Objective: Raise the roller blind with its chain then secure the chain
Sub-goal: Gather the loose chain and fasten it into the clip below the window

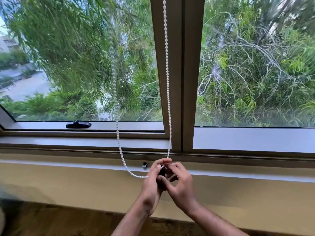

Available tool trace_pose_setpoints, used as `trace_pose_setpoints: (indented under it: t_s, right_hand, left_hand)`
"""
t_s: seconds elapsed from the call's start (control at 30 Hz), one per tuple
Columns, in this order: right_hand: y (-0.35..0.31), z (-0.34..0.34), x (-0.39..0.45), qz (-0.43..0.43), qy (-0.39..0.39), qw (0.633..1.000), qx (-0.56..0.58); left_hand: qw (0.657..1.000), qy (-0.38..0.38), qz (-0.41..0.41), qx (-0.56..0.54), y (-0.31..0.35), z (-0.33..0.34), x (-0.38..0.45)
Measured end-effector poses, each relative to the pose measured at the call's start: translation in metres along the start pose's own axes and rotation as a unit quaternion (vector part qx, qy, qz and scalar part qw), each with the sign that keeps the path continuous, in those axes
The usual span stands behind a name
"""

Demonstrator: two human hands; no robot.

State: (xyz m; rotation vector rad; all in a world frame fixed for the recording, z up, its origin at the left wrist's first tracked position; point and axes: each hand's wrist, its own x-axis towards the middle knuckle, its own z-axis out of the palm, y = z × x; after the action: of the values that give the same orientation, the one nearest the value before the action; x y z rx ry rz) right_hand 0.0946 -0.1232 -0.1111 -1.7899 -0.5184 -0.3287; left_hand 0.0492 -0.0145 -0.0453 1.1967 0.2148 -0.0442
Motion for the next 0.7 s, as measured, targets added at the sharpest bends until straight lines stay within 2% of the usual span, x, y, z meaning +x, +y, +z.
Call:
trace_pose_setpoints:
  t_s: [0.33,0.47,0.6,0.7]
  right_hand:
    - [0.004,0.006,0.006,0.01,-0.01,0.999,0.048]
    - [0.007,0.014,0.007,0.019,-0.051,0.998,0.043]
    - [0.01,0.021,0.007,0.01,-0.072,0.997,0.035]
    - [0.013,0.025,0.009,0.02,-0.033,0.997,0.062]
  left_hand:
    - [0.996,0.004,-0.006,-0.092,0.001,-0.004,0.007]
    - [0.994,0.024,0.001,-0.11,0.002,-0.009,0.009]
    - [0.993,0.063,0.014,-0.098,0.0,-0.019,0.012]
    - [0.994,0.1,0.025,-0.039,0.0,-0.031,0.014]
